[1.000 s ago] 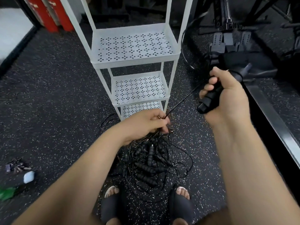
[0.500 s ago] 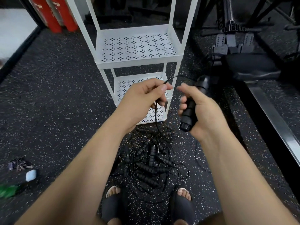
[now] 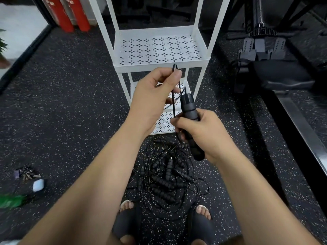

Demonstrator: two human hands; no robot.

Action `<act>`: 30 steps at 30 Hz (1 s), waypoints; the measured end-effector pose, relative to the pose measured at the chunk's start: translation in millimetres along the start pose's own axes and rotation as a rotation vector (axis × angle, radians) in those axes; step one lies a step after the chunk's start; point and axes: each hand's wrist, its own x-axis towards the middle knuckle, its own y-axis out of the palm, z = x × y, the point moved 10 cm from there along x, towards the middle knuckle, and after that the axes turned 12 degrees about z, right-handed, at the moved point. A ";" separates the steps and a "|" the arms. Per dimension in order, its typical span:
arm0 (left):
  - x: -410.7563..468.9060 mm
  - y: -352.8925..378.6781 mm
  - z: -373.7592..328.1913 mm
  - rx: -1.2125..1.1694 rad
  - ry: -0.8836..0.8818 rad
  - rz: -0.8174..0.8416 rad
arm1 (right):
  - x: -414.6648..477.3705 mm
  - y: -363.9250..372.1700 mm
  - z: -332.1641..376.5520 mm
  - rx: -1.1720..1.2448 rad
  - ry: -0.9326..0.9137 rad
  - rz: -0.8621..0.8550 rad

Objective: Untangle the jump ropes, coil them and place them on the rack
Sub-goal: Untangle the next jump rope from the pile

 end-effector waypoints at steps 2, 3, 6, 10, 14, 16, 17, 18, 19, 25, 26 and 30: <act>0.0 -2.8 4.4 -0.006 -0.012 -0.013 | -1.1 -1.1 5.9 0.064 -0.043 -0.016; -0.9 -2.6 6.6 -0.009 -0.021 -0.016 | -1.5 -3.3 8.1 0.097 -0.060 -0.030; -7.3 3.7 14.6 0.010 -0.056 -0.009 | -2.3 -14.0 14.1 0.182 -0.101 -0.084; -17.5 27.2 36.3 0.106 -0.140 0.134 | -5.1 -32.7 20.2 0.323 -0.138 -0.167; -36.3 69.2 75.2 0.379 -0.308 0.473 | -5.6 -51.5 26.2 0.515 -0.180 -0.217; -45.1 83.7 99.3 0.550 -0.367 0.606 | -5.3 -61.7 27.1 0.576 -0.186 -0.242; -47.3 87.3 111.9 0.601 -0.382 0.655 | -5.4 -66.5 27.9 0.599 -0.190 -0.251; -48.8 89.8 123.6 0.624 -0.392 0.699 | -6.3 -71.3 29.0 0.619 -0.197 -0.259; -49.4 91.4 132.9 0.627 -0.397 0.733 | -7.4 -75.9 30.1 0.637 -0.204 -0.268; -43.5 88.4 178.5 0.529 -0.464 0.653 | -14.5 -92.3 36.5 0.739 -0.232 -0.299; -42.8 87.8 185.5 0.522 -0.474 0.629 | -14.7 -92.6 37.6 0.743 -0.236 -0.296; -37.9 98.1 198.2 0.494 -0.410 0.601 | -16.1 -92.4 39.8 0.745 -0.246 -0.298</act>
